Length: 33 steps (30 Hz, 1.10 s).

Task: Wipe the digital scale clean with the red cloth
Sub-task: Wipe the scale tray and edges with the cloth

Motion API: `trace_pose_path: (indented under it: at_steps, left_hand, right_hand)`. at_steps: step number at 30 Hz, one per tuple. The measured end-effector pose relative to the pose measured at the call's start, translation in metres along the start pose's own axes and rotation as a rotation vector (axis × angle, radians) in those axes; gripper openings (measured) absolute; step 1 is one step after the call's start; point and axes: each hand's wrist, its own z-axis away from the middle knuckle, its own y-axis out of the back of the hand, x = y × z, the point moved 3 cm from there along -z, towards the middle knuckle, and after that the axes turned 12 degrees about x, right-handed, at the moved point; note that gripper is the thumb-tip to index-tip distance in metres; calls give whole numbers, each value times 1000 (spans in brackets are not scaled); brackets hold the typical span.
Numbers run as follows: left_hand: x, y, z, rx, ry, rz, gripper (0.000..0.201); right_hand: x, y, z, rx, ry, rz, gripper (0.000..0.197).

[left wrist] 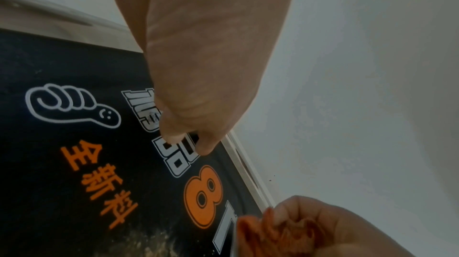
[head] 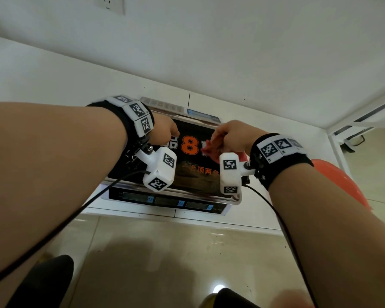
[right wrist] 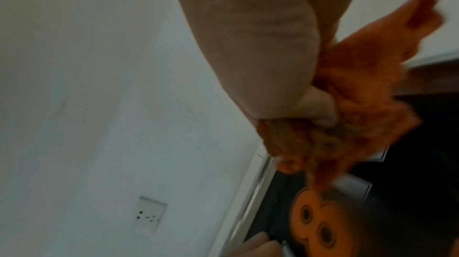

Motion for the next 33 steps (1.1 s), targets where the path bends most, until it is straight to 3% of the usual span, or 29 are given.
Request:
trace_pose_path:
  at_steps: [2,5,8,11,14,18,22,24,29,33]
  left_hand:
    - [-1,-1,0,-3,2,-9,52]
    - [-4,-3,-1,-22,-7,-15,54]
    - [-7,-6,-5,-44,-21,-35,57]
    - [-8,-7,-4,-57,-34,-69,58]
    - [-6,-7,-4,-57,-51,-84,60]
    - [-11,-9,-8,-77,-49,-78,61]
    - [-10,-9,-8,-73,-46,-90,61]
    - [-9,-7,-8,-62,-51,-100,60]
    - [-7,-7,-5,-62,-74,-164,61]
    - [-7,-6,-1,-59,-69,-147,61]
  right_hand:
    - [2,4,-2,112,0,-158,20]
    - [9,0,-7,181,-37,-104,16]
    - [12,-3,0,127,-153,28,13]
    - [14,-6,2,30,-123,150,22]
    - [15,-1,3,-33,-166,-13,18]
    - [18,13,2,153,-189,-158,26]
    - [14,-7,-3,210,-161,-285,13]
    - [5,-18,-1,171,-155,-263,17]
    - [-21,-27,5,-36,-1,119,33]
    - [-14,-11,0,-18,-74,-24,35]
